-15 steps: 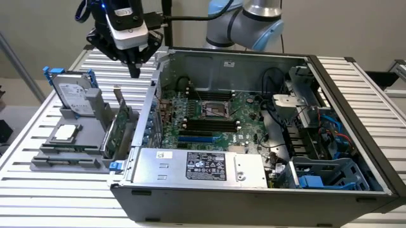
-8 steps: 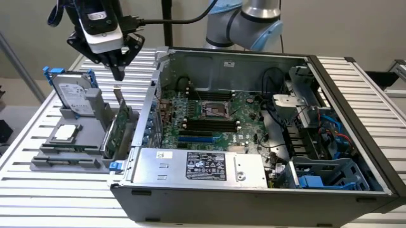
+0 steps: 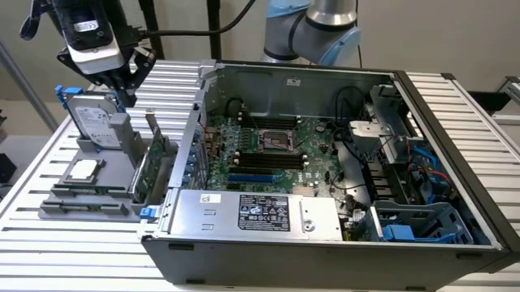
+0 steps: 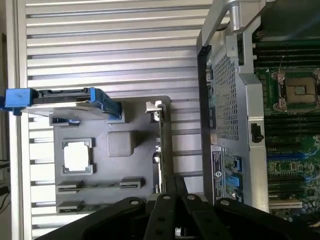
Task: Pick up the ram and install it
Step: 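Reach for the ram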
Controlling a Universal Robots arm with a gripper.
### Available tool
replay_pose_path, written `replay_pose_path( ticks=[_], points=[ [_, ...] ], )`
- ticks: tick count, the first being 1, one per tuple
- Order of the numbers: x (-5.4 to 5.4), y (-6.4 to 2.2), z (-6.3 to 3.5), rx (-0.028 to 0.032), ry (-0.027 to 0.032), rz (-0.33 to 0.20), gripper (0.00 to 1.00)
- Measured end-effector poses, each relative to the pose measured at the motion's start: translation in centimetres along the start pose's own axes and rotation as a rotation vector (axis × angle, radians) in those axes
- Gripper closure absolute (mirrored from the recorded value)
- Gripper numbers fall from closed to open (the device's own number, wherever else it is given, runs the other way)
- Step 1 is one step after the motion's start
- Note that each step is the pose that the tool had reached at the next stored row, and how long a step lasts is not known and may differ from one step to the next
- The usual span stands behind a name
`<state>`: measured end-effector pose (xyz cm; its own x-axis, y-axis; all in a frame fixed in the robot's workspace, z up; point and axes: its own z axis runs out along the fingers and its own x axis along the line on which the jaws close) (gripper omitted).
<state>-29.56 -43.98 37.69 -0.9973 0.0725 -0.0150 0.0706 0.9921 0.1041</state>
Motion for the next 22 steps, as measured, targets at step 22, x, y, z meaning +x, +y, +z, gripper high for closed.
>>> replay_pose_path(
  ticks=[22],
  points=[
    [9.4, -2.04, 1.47, 0.0094, 0.0019, 0.000, 1.00]
  ],
)
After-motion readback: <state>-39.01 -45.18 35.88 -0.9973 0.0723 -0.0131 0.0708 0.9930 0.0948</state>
